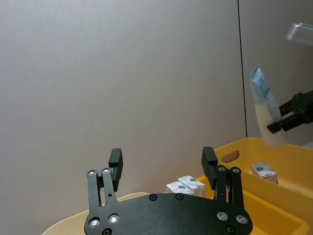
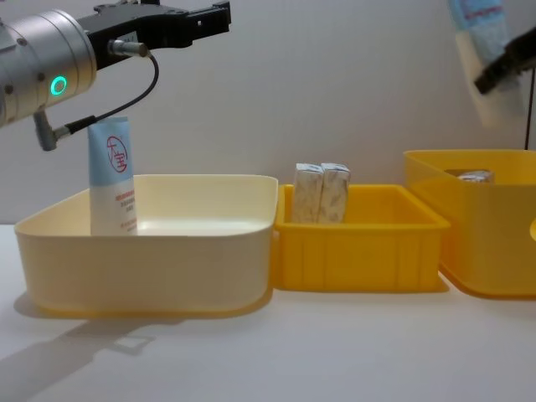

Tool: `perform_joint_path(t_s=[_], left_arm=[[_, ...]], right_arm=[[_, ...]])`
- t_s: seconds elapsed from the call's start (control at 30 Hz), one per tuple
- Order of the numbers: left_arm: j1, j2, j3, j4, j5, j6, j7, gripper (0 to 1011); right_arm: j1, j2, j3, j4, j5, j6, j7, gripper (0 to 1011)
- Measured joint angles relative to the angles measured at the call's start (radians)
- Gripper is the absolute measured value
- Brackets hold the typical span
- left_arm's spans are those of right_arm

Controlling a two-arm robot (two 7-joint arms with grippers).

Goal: Bimanual collaborative sorting of washing and personal care products

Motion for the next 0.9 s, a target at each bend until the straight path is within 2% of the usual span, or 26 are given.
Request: perform_joint_path(t_s=[0.13,0.27,0.3,0.47,0.5,0.53,0.73,0.9], left_arm=[[0.000,0.000,0.000,0.000,0.000,0.000,0.000,1003],[0.000,0.000,0.000,0.000,0.000,0.000,0.000,1003],[0.000,0.000,0.000,0.000,0.000,0.000,0.000,1003],[0.000,0.000,0.000,0.000,0.000,0.000,0.000,1003],[0.000,0.000,0.000,0.000,0.000,0.000,0.000,1003],[0.000,0.000,0.000,0.000,0.000,0.000,0.000,1003],[0.000,0.000,0.000,0.000,0.000,0.000,0.000,1003],[0.000,0.000,0.000,0.000,0.000,0.000,0.000,1003]], right_arm=[[0.037,0.008,-0.020,0.059,-0.012,0.042,0.045,549],[0.088,0.002,-0.053,0.146,-0.029,0.065,0.106,549],[0.088,0.002,-0.053,0.146,-0.029,0.065,0.106,549],[0.195,-0.058,-0.109,0.363,-0.061,0.043,0.201,549],[0.195,-0.058,-0.109,0.363,-0.061,0.043,0.201,549],[0.215,-0.070,-0.120,0.405,-0.068,0.034,0.222,549],[0.278,-0.108,-0.153,0.536,-0.086,0.012,0.275,550],[0.311,-0.128,-0.169,0.604,-0.095,-0.001,0.303,699]])
